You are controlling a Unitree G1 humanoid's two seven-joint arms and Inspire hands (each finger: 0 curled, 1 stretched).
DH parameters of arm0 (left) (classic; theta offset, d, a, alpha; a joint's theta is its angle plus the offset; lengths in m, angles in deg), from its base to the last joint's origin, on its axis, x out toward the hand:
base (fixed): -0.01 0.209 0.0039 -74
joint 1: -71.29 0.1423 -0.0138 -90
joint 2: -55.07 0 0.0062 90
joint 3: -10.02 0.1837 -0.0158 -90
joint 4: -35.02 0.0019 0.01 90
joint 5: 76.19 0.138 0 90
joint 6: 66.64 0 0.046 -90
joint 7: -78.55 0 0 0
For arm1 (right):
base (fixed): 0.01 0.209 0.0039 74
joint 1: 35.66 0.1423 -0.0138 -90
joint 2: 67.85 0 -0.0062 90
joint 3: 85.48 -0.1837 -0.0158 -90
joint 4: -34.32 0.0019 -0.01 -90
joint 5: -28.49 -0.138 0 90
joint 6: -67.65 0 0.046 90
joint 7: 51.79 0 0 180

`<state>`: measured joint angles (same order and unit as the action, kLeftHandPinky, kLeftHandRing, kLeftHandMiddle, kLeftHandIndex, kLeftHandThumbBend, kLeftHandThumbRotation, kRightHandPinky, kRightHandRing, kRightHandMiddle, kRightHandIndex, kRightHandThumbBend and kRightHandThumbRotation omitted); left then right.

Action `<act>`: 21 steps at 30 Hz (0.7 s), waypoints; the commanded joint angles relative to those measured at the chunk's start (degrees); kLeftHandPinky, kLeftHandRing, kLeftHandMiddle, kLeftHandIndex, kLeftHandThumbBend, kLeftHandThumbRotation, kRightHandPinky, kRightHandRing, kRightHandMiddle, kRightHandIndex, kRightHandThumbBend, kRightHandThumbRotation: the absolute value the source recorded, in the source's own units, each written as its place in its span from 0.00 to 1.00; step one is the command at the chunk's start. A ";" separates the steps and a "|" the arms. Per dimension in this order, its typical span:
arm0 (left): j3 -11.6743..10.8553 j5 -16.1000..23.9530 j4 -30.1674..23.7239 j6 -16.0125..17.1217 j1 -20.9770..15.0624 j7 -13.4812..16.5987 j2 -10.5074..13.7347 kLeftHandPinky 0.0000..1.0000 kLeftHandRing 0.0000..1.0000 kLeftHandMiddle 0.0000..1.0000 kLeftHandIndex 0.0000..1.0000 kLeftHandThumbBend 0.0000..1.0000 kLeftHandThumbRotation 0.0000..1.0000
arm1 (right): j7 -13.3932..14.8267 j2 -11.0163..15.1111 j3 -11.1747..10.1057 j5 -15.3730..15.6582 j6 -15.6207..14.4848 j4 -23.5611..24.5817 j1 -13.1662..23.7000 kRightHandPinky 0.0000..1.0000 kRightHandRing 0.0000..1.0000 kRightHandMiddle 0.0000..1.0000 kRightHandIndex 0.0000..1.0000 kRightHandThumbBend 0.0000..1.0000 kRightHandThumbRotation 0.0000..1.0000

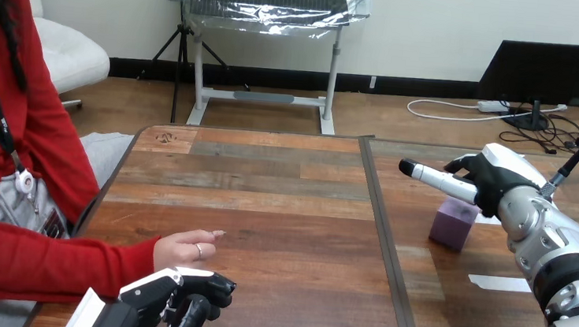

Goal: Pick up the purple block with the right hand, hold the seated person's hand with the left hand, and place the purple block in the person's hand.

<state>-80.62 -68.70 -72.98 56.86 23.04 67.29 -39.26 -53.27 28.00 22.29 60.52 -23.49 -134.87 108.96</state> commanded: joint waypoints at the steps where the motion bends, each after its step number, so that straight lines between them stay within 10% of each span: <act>1: -0.21 -0.23 -1.79 -0.25 -1.30 0.44 0.33 0.57 0.64 0.66 0.64 0.42 0.88 | -0.01 0.77 0.30 0.32 -0.16 0.79 3.19 0.80 0.89 0.91 0.92 0.95 0.99; 21: -0.17 0.43 -0.70 1.61 -1.75 0.65 0.38 0.55 0.63 0.66 0.64 0.37 0.86 | -0.08 1.22 0.78 0.65 0.63 0.79 2.50 0.88 0.94 0.95 0.94 0.91 1.00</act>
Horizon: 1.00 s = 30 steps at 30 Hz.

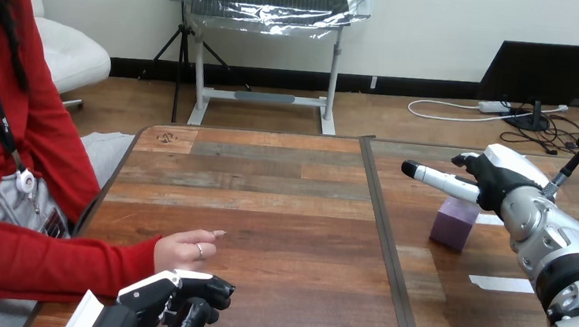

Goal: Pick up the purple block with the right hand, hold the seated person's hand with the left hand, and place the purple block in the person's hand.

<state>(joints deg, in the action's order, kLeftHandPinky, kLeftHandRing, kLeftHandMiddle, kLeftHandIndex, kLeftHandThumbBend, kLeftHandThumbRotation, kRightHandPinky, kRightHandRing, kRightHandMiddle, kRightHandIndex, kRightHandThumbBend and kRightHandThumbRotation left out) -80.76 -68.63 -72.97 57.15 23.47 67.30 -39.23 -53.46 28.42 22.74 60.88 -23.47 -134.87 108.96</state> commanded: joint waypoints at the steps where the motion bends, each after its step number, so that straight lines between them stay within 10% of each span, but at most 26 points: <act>1: -0.02 0.42 -0.64 1.37 -2.22 0.66 0.35 0.55 0.63 0.66 0.64 0.37 0.86 | 0.04 0.83 0.37 0.32 0.59 0.79 2.49 0.88 0.95 0.95 0.94 0.91 1.00; 30: 0.13 0.32 -1.37 0.78 -1.68 0.39 0.45 0.56 0.63 0.66 0.64 0.39 0.86 | 0.03 0.94 1.26 1.52 0.31 0.68 1.65 0.96 0.96 0.97 0.96 0.85 1.00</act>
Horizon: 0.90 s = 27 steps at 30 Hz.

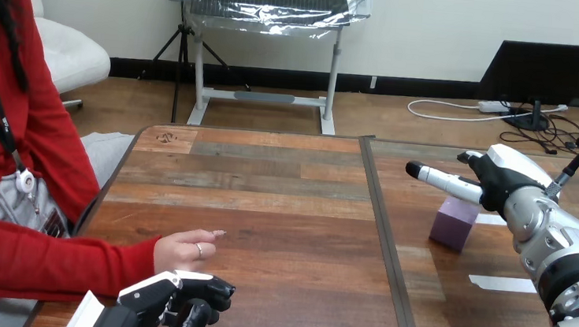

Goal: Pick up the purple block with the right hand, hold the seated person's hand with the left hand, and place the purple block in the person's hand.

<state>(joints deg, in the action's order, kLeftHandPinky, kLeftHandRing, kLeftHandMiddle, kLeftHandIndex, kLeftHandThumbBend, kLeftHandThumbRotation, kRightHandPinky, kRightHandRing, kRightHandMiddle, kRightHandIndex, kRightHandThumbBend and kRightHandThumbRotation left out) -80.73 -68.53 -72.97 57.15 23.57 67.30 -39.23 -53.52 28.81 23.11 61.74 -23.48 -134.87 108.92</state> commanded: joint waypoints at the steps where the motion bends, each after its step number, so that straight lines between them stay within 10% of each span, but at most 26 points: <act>1: 0.07 0.26 -1.42 0.77 -1.73 0.40 0.46 0.56 0.63 0.66 0.64 0.39 0.86 | -0.15 0.52 1.13 0.90 0.24 0.64 1.61 0.96 0.96 0.97 0.96 0.85 1.00; 27: -0.44 -0.07 -2.78 0.50 -0.57 0.15 0.87 0.57 0.64 0.66 0.64 0.38 0.85 | -4.94 -1.31 3.15 1.59 -0.68 0.26 -0.62 0.77 0.84 0.86 0.88 0.85 1.00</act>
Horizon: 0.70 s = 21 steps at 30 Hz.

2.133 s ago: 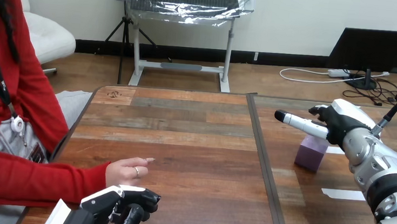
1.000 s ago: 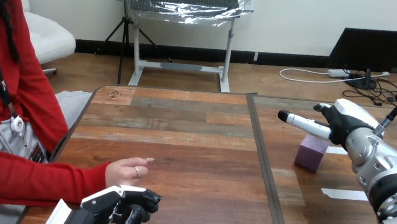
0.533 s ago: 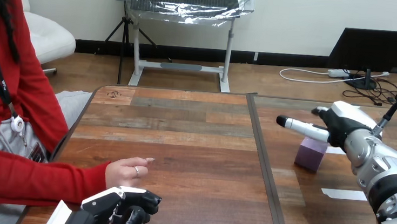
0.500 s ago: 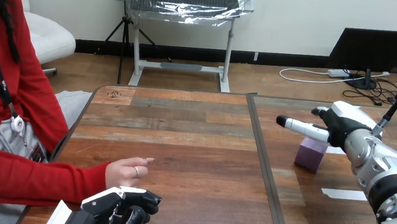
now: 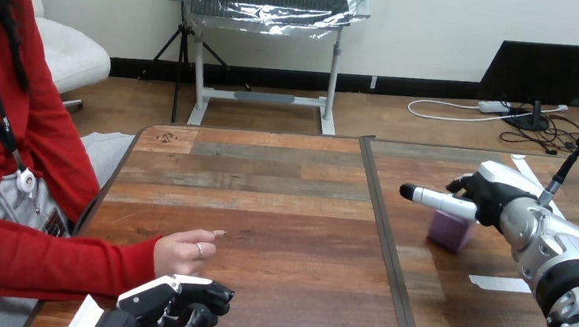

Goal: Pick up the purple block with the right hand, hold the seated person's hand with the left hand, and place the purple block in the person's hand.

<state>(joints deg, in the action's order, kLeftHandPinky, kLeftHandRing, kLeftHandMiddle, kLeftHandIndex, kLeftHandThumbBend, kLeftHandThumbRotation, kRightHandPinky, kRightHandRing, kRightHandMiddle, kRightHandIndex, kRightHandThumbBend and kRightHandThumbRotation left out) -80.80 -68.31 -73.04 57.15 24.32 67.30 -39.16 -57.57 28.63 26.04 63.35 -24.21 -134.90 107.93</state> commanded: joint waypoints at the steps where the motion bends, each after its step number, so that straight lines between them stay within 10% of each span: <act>1: -0.40 -0.28 -2.85 0.40 -1.23 0.10 0.85 0.57 0.64 0.66 0.64 0.38 0.85 | -0.97 -1.21 0.32 0.00 0.27 0.27 0.14 0.77 0.84 0.86 0.88 0.85 1.00; 21: -0.39 -0.13 -3.89 0.07 -0.78 0.16 1.18 0.58 0.65 0.66 0.64 0.35 0.83 | -1.82 -2.47 1.20 0.30 0.92 0.21 -2.15 0.73 0.84 0.87 0.87 0.86 1.00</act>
<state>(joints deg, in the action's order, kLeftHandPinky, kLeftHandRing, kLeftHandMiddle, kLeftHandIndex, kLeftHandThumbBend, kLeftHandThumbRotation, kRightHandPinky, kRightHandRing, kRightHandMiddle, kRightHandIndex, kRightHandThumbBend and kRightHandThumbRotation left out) -80.90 -68.31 -73.97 56.88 25.30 67.29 -38.59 -59.23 27.12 26.94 63.55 -23.88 -134.93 104.60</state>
